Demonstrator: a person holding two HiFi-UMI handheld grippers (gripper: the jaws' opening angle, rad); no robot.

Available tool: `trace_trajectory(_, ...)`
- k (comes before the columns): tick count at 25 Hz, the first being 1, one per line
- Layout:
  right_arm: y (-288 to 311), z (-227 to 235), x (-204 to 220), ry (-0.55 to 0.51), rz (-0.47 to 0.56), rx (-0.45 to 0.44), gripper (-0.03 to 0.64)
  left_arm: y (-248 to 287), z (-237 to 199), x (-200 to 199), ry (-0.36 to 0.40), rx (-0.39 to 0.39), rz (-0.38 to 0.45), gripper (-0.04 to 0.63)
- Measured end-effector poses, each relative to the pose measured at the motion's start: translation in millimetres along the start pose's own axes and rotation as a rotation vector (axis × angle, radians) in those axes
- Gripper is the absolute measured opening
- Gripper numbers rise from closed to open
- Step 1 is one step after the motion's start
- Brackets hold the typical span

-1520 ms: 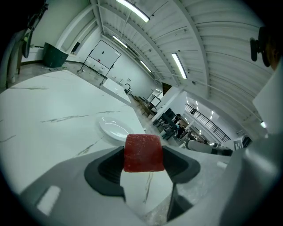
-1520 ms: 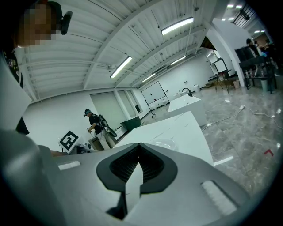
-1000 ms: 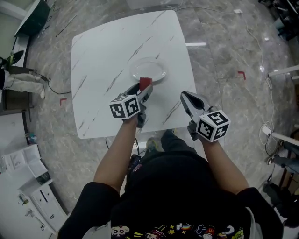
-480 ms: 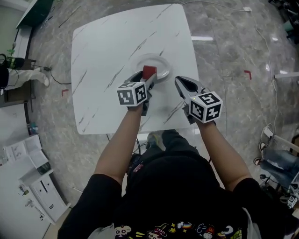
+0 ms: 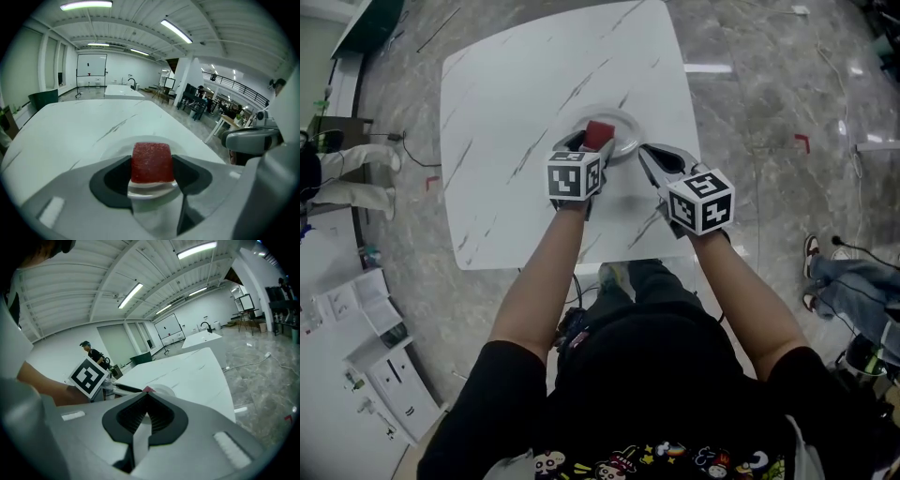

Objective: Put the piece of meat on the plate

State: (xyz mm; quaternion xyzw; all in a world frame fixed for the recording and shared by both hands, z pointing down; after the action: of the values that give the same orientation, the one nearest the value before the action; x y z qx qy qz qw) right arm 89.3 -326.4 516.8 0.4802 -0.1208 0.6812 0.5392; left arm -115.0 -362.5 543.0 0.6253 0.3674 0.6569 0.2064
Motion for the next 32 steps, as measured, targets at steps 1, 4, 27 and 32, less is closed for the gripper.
trace_trajectory(1,-0.9,0.1,0.3,-0.002,-0.002,-0.002,0.026,1.7,0.4,-1.4,0.009,-0.002,-0.003,0.380)
trace_trajectory(4,-4.6,2.1,2.9,0.003,-0.005,0.000,0.026,7.7,2.5,-3.9,0.023,-0.005,-0.015,0.380)
trace_trajectory(27,-19.6,18.3,11.7,0.050,0.012,0.023,0.026,22.5,12.8,-10.3,0.121,-0.030,-0.030,0.387)
trace_trajectory(32,-21.1,17.2,13.2,0.052,0.017,0.027,0.026,22.4,13.2,-8.4,0.129,-0.029,-0.019,0.388)
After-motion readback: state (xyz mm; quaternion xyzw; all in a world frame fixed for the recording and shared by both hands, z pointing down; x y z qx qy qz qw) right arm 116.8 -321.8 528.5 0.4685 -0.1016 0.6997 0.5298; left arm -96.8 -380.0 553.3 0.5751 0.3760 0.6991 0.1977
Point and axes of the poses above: the fingertips, and each gripper's own axes: y forward along the fingers, z to its right, x out of its underside, the point moved 10 cm from there along -y, backward along the fingers, and after that the axes turned 12 degrees about -x, right-handed, at the moved point
